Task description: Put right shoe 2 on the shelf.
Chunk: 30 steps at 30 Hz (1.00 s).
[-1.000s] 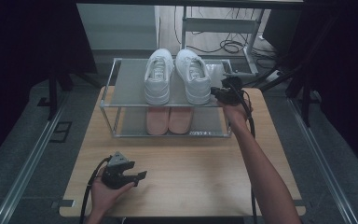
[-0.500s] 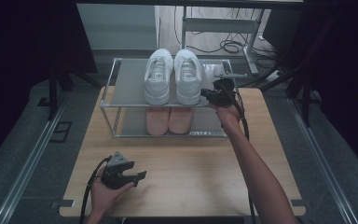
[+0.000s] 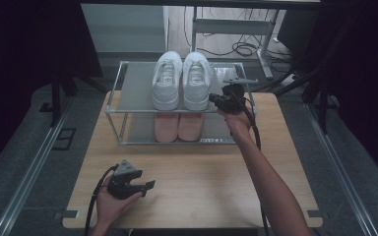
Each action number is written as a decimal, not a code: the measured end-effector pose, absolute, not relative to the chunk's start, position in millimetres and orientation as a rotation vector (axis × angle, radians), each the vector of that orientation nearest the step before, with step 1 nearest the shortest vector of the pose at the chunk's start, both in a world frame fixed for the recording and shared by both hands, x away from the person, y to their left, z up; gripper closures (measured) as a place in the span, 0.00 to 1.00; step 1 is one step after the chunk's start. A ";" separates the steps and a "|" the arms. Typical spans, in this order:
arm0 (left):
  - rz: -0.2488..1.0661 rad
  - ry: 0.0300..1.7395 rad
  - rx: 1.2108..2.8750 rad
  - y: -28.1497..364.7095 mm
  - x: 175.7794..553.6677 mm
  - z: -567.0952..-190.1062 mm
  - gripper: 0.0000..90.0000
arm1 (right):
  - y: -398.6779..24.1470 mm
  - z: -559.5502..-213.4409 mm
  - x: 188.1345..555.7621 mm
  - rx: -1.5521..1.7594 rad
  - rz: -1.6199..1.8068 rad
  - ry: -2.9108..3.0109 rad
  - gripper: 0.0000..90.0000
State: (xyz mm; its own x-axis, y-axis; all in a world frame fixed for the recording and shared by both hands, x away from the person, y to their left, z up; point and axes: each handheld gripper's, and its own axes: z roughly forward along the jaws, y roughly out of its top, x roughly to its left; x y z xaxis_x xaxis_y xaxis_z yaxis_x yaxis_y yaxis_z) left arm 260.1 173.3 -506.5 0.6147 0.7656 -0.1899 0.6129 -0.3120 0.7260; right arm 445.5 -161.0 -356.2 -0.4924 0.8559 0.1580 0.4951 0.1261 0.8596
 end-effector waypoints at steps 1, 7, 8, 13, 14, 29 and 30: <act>0.239 1.084 2.035 173.2 260.0 -506.5 0.37 | -159.5 -356.2 445.0 1.302 1.319 2.039 1.00; 0.240 1.087 2.034 173.5 259.8 -506.3 0.37 | -156.6 -356.7 443.7 1.288 1.322 2.049 1.00; 0.239 1.088 2.034 173.4 259.8 -506.4 0.37 | -156.8 -357.1 443.5 1.287 1.322 2.045 1.00; 0.235 1.086 2.039 172.2 260.1 -507.4 0.37 | -156.4 -357.9 442.6 1.295 1.341 2.031 1.00; 0.235 1.086 2.040 172.0 260.2 -507.5 0.37 | -155.5 -357.5 442.0 1.286 1.340 2.034 1.00; 0.237 1.087 2.034 175.2 259.8 -506.8 0.37 | -170.6 -354.0 430.3 1.230 1.382 2.021 1.00; 0.237 1.088 2.034 175.1 259.7 -506.8 0.37 | -172.5 -354.0 428.0 1.221 1.390 2.019 1.00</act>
State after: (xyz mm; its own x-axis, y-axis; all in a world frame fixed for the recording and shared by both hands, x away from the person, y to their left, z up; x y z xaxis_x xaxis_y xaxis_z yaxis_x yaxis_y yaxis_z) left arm 259.7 175.1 -506.8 0.6123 0.7667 -0.1931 0.6167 -0.3102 0.7235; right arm 428.0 -172.5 -354.0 -0.5380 0.8304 0.1446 0.4315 0.1240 0.8936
